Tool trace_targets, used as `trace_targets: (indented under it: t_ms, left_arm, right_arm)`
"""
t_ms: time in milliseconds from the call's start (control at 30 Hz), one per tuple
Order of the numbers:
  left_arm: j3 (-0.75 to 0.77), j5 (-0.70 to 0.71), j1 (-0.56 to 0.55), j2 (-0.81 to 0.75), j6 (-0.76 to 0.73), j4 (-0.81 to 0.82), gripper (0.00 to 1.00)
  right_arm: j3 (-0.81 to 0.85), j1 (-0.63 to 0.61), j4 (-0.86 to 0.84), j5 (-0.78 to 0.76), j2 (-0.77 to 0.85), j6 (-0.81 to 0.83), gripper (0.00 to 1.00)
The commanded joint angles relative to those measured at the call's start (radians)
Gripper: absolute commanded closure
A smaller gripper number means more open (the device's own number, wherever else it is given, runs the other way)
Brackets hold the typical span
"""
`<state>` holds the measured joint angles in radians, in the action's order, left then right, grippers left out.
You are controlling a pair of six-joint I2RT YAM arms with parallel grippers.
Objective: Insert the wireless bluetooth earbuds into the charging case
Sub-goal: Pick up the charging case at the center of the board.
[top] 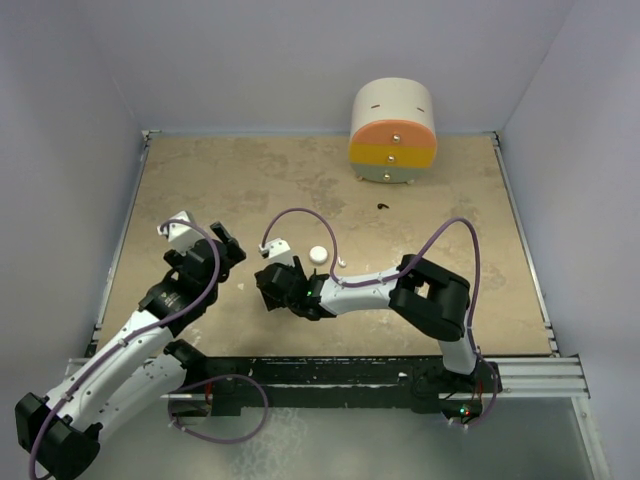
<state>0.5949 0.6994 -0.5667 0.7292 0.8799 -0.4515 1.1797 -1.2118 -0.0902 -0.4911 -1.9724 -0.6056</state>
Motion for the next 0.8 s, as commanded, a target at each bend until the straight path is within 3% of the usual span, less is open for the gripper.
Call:
trace_targets:
  t_ms: [0, 167, 333, 533, 767]
  left_arm:
    - [-0.005, 0.008, 0.011, -0.011, 0.0, 0.017, 0.11]
    - [-0.009, 0.002, 0.013, -0.01, -0.002, 0.026, 0.11]
    - [-0.015, -0.017, 0.014, 0.0, -0.014, 0.047, 0.11]
    - [-0.012, -0.083, 0.019, 0.001, -0.042, 0.1, 0.12]
    - [-0.057, -0.241, 0.035, -0.004, -0.074, 0.25, 0.14]
  right_arm:
    - [0.023, -0.003, 0.031, -0.037, -0.007, -0.029, 0.35]
    - [0.021, -0.002, 0.034, -0.038, -0.015, -0.03, 0.44]
    - [-0.004, -0.002, -0.015, -0.053, 0.022, 0.021, 0.72]
    - [-0.095, 0.037, -0.199, -0.011, 0.203, 0.257, 0.89]
    - [-0.239, 0.216, -0.363, 0.206, 0.46, 0.472, 0.97]
